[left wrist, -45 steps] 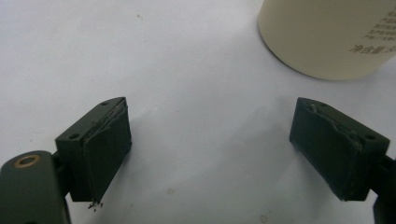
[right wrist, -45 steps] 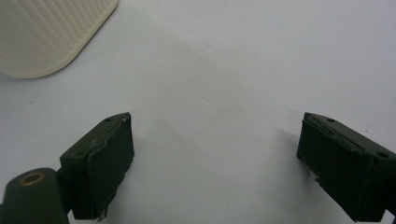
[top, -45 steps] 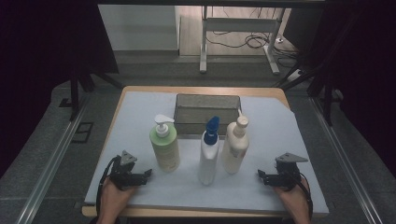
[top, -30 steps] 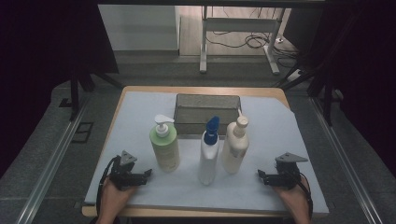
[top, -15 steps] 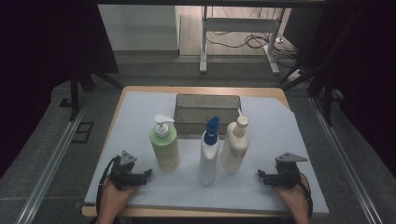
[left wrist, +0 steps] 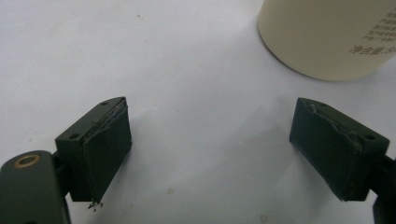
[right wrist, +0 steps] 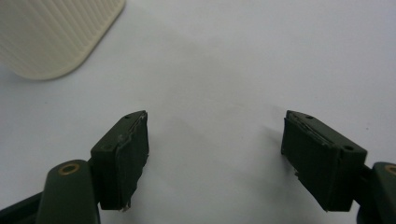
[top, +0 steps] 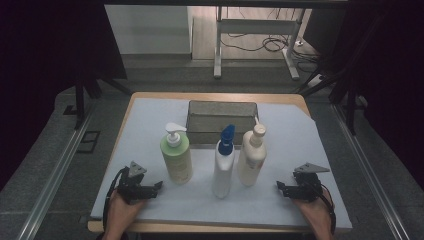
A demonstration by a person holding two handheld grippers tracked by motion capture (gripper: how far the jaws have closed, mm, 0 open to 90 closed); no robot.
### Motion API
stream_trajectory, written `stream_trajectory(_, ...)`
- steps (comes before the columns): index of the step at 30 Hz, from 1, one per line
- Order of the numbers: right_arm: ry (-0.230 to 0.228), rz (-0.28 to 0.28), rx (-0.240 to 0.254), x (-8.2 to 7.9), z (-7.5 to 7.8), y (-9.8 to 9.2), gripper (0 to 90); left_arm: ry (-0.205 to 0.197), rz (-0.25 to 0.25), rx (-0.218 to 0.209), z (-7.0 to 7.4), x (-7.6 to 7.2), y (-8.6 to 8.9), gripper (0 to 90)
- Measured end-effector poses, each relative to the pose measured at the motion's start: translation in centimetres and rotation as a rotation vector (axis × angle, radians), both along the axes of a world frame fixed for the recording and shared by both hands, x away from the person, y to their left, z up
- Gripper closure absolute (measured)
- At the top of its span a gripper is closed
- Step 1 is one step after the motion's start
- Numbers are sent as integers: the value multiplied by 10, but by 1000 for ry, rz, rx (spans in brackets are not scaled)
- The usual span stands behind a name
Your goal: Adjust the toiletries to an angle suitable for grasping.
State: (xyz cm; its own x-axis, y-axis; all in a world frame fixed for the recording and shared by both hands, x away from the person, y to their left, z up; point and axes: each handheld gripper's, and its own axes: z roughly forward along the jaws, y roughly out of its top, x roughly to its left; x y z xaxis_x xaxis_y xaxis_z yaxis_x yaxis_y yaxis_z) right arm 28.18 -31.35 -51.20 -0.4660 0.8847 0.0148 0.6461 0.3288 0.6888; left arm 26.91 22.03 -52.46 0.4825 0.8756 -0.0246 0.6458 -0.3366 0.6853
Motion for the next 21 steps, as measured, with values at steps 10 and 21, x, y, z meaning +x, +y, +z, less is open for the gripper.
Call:
stream_trajectory(10,-42,21,50,-8,14,-1,447,1,-1,0,0,0,0,125)
stream_trajectory(21,-66,104,105,-12,17,0,683,0,0,0,0,0,0,125)
